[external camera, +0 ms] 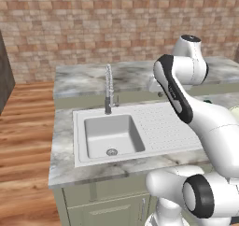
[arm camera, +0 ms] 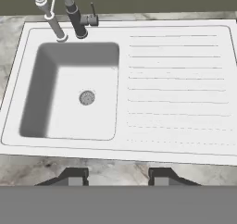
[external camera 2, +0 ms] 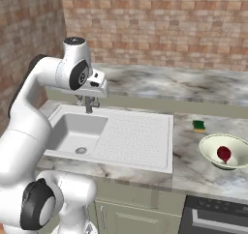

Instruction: Move the mug from next to the sink to the open cabinet. Then, move the bowl with the pear to the fridge to clear the area for faucet cleaning.

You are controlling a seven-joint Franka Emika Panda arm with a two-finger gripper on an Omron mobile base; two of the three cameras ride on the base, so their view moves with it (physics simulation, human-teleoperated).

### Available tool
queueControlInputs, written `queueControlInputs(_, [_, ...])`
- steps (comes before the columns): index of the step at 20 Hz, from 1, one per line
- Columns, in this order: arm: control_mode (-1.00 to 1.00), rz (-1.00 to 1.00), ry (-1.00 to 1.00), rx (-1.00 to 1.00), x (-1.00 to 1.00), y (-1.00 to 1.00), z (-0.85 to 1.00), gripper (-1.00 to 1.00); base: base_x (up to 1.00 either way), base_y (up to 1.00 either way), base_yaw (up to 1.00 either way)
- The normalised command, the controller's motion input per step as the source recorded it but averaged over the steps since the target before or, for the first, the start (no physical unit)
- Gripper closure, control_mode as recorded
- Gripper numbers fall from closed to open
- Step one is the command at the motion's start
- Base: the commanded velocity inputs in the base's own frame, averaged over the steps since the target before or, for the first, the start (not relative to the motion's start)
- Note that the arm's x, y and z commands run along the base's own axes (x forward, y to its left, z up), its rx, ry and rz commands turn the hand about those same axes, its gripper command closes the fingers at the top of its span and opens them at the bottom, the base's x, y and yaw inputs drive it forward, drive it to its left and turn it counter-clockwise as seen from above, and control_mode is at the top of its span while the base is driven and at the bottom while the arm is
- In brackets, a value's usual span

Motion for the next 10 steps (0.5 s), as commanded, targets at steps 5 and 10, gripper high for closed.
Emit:
queueControlInputs(5, [-1.00,0.00,0.00,0.00,-0.05,0.00,-0.01,-1.00,0.00,0.00,0.00])
queueControlInputs(10, [-1.00,0.00,0.00,0.00,-0.13,0.00,-0.04,-1.00,0.00,0.00,0.00])
